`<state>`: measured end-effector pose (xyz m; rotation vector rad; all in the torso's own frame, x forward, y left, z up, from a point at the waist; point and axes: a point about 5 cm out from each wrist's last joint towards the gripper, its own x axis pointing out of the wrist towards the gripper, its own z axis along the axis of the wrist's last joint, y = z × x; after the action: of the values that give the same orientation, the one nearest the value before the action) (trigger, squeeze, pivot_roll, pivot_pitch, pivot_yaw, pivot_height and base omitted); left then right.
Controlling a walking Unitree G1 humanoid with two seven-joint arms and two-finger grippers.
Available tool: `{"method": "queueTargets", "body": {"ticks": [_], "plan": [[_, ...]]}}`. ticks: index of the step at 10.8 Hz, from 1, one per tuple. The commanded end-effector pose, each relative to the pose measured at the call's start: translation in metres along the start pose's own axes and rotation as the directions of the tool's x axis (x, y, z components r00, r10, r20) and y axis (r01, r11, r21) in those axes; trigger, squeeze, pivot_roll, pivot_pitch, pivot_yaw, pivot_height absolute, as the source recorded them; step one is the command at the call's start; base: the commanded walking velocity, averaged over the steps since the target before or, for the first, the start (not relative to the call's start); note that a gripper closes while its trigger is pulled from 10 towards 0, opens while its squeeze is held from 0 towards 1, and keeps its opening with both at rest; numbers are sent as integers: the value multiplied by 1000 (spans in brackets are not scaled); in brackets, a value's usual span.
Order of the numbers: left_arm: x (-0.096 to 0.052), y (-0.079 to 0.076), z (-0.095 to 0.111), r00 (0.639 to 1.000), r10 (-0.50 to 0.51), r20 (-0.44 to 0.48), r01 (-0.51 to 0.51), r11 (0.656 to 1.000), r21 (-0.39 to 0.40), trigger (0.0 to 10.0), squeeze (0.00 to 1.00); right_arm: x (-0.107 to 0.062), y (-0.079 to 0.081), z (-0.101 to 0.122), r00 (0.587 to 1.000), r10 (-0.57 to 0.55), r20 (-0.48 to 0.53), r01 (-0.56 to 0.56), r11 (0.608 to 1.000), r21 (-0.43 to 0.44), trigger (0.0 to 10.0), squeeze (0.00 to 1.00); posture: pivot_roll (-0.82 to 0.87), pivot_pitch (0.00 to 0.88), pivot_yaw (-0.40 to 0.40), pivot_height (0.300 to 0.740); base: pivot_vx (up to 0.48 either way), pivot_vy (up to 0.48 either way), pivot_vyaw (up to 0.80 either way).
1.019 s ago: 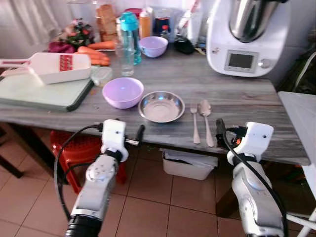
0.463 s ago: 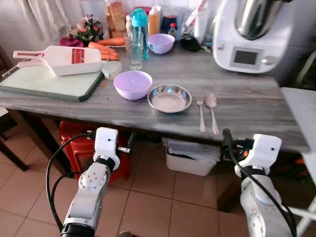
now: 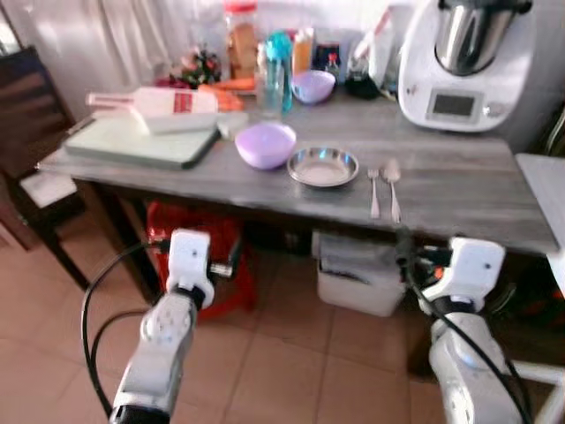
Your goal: Setting the table
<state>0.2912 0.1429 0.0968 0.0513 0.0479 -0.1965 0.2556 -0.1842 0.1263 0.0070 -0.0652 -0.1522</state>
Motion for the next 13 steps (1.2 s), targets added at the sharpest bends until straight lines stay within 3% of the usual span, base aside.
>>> {"method": "queueTargets", "body": {"ticks": [1, 4, 6, 7, 10, 13], "plan": [[-3, 3, -1, 1000, 10, -10, -10, 1000, 14, 10000, 0, -1, 1, 5, 1000, -11, 24, 11, 1000, 0, 10000, 0, 63, 0, 15, 740, -311, 0, 0], [-7, 3, 2, 1000, -8, 29, 7, 1000, 25, 10000, 0, -4, 1, 7, 999, -25, 41, 26, 1000, -16, 10000, 0, 73, 3, 11, 740, 0, 0, 0], [-13, 1, 0, 999, -30, 18, 30, 999, -36, 10000, 0, -10, -3, 5, 998, -52, 36, 54, 997, -48, 10000, 0, 69, 13, 7, 740, 0, 0, 0], [-15, -2, 0, 999, -42, 22, 43, 999, -26, 10000, 0, -12, -5, 5, 998, -55, 36, 57, 997, -58, 10000, 0, 63, 21, 7, 740, 0, 0, 0], [-12, -9, 2, 997, -72, 29, 73, 997, -31, 10000, 0, -11, -6, 6, 997, -68, 31, 70, 995, -64, 10000, 0, 52, 29, 9, 740, 0, 0, 0], [-10, -12, 3, 995, -91, 28, 92, 995, -39, 10000, 0, -11, -5, 5, 997, -70, 26, 71, 996, -59, 10000, 0, 52, 28, 12, 740, 0, -303, -306]]}}
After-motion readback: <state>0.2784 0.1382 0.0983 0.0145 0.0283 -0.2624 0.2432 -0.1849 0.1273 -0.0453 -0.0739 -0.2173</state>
